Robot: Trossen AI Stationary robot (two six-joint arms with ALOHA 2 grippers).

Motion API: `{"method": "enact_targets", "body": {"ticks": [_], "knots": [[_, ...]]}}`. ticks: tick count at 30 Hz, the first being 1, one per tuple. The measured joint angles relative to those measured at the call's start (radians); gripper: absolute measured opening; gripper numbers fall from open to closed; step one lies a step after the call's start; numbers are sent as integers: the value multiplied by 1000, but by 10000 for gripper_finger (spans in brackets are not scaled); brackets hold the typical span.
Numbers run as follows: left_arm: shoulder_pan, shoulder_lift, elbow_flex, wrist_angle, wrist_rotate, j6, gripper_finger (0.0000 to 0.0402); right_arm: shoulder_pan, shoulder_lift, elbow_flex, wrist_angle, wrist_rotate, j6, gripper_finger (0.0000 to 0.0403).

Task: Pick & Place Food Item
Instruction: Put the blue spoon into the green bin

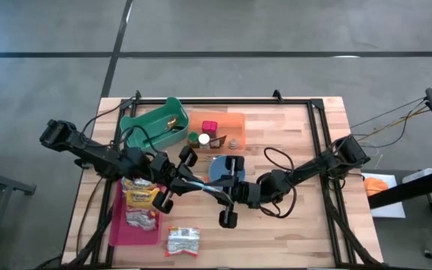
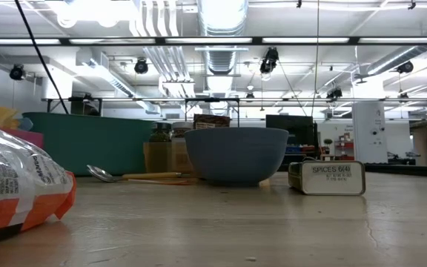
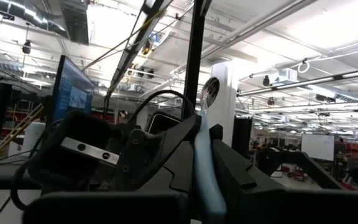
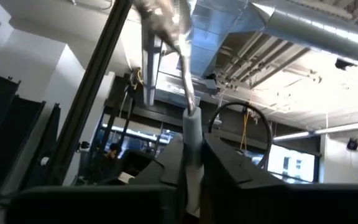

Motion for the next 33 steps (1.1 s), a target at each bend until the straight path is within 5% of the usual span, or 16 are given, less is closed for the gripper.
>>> {"method": "enact_targets", "body": {"ticks": [7, 16, 25, 33], "knots": [[0, -1, -1, -19, 4, -10, 39, 6, 0, 1, -11, -2, -12, 25], [-1, -6, -3, -93, 15, -12, 168, 15, -14, 1, -79, 4, -14, 20], [-2, -26, -3, -252, 37, 1, 245, 50, -90, 14, -370, 162, 4, 20], [-20, -113, -3, -414, 37, 75, 258, 73, -160, 58, -742, 233, 172, 19]]}}
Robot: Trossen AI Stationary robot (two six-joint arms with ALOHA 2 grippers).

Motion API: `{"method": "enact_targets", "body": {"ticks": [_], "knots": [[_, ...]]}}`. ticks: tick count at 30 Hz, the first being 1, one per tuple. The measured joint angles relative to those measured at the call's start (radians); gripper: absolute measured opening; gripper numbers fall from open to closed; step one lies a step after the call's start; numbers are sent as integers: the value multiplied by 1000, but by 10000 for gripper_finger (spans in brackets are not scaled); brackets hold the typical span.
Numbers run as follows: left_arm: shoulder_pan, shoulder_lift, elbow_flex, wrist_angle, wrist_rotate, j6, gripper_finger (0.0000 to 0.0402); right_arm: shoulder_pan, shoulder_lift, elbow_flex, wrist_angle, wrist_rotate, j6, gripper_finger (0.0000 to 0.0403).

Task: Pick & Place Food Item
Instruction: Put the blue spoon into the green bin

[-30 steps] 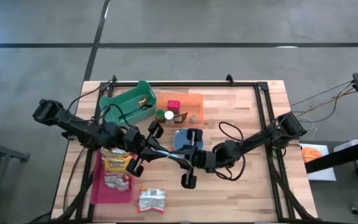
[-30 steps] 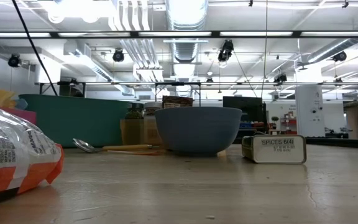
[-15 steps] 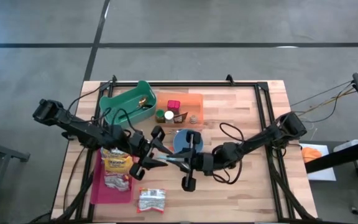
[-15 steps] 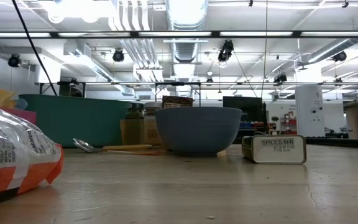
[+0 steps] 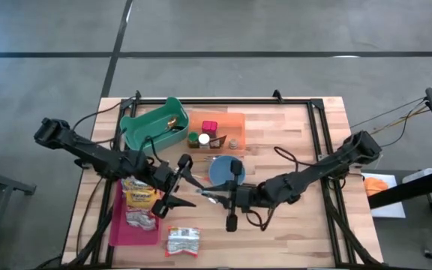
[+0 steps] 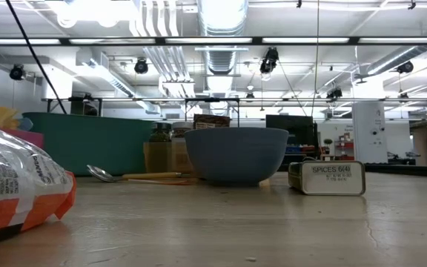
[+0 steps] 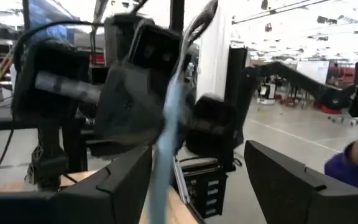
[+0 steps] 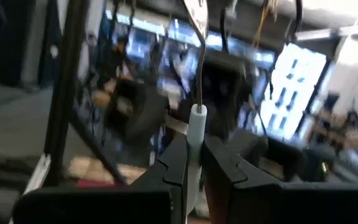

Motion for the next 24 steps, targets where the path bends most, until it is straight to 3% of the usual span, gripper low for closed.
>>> {"method": "enact_targets", "body": {"ticks": [7, 16, 20, 24], "knots": [[-18, -19, 0, -29, -2, 55, 258, -4, 1, 23, -152, 0, 123, 19], [-21, -18, 8, -25, -21, 101, 259, -13, 11, 24, -181, -6, 170, 19], [-22, -13, 8, -22, -50, 111, 259, -26, 13, 23, -177, -92, 202, 19], [-22, 5, 8, -20, -65, 112, 259, -34, 13, 22, -163, -99, 213, 19]]}}
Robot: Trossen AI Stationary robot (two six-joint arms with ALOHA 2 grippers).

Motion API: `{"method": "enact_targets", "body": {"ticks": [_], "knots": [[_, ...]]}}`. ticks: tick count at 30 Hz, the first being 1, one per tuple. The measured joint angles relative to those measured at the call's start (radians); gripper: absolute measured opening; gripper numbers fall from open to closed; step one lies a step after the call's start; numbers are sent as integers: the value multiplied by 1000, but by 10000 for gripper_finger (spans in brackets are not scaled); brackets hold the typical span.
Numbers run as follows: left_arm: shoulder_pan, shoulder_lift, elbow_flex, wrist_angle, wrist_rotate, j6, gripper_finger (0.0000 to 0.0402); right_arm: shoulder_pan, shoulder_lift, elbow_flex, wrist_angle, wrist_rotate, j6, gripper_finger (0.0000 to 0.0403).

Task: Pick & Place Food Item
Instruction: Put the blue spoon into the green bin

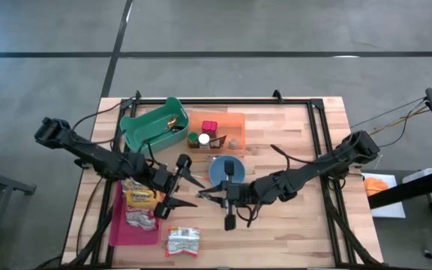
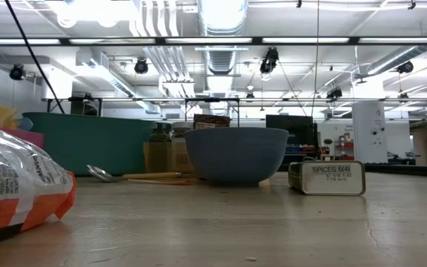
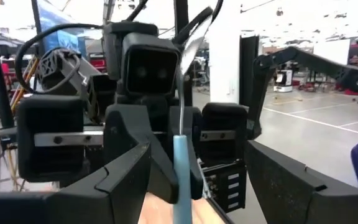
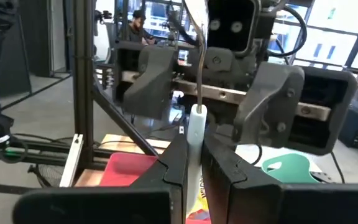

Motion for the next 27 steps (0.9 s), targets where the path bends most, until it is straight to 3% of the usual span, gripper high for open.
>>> {"method": "enact_targets", "body": {"ticks": [12, 17, 24, 27], "knots": [[0, 64, 108, -100, -37, -2, 242, -4, 0, -4, -3, -3, 9, 19], [0, 64, 118, -135, -40, -5, 176, -2, 0, -4, -17, -6, 9, 19], [0, 64, 118, -135, -38, -9, 34, -3, 0, -6, -26, -6, 9, 19], [0, 64, 117, -133, -51, -29, 13, -2, 0, -6, -26, -5, 1, 19]]}}
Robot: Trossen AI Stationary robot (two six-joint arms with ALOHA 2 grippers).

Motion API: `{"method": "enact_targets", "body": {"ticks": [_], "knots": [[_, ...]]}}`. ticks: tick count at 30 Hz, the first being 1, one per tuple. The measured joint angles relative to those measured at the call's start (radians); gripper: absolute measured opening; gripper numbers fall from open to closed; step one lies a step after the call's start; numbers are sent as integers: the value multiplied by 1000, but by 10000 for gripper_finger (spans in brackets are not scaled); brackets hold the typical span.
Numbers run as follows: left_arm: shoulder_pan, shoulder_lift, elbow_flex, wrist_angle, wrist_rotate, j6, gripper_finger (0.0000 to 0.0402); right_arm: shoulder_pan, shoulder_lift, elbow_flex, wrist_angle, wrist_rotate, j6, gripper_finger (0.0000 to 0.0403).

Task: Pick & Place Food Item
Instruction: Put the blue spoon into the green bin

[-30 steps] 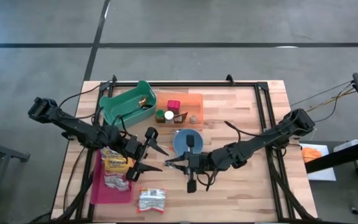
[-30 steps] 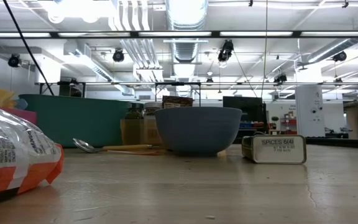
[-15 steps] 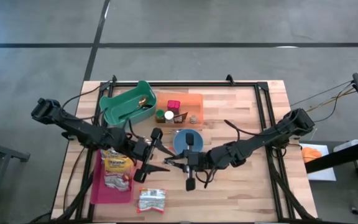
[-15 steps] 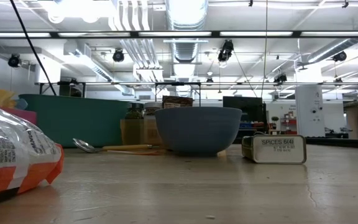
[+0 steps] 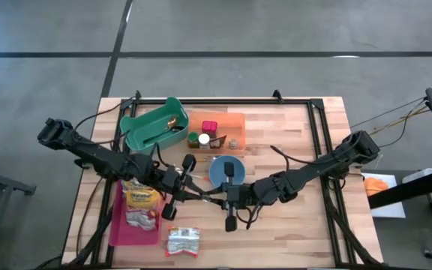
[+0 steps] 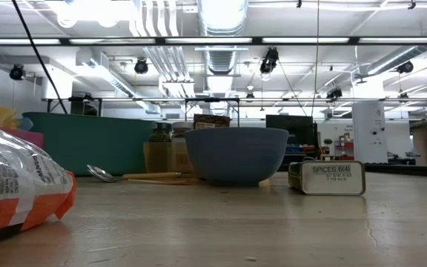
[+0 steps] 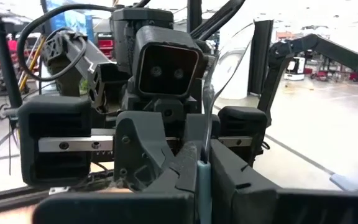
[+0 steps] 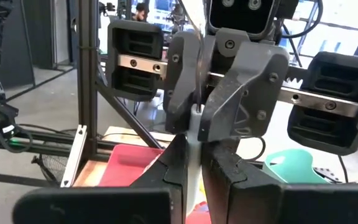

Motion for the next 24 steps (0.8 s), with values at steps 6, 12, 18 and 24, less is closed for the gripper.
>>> {"method": "enact_targets", "body": {"ticks": [6, 12, 18, 24], "knots": [[0, -1, 0, -11, -27, -52, 9, 0, 0, 0, -1, 2, -9, 34], [0, -1, 0, -17, -39, -87, 9, 0, 0, -1, -3, 0, 27, 118], [0, -11, 23, -123, -81, -89, 9, 0, 2, -1, -45, 0, 27, 196], [-2, -14, 85, -275, -121, -92, 9, -1, 2, -1, -74, 21, 66, 238]]}}
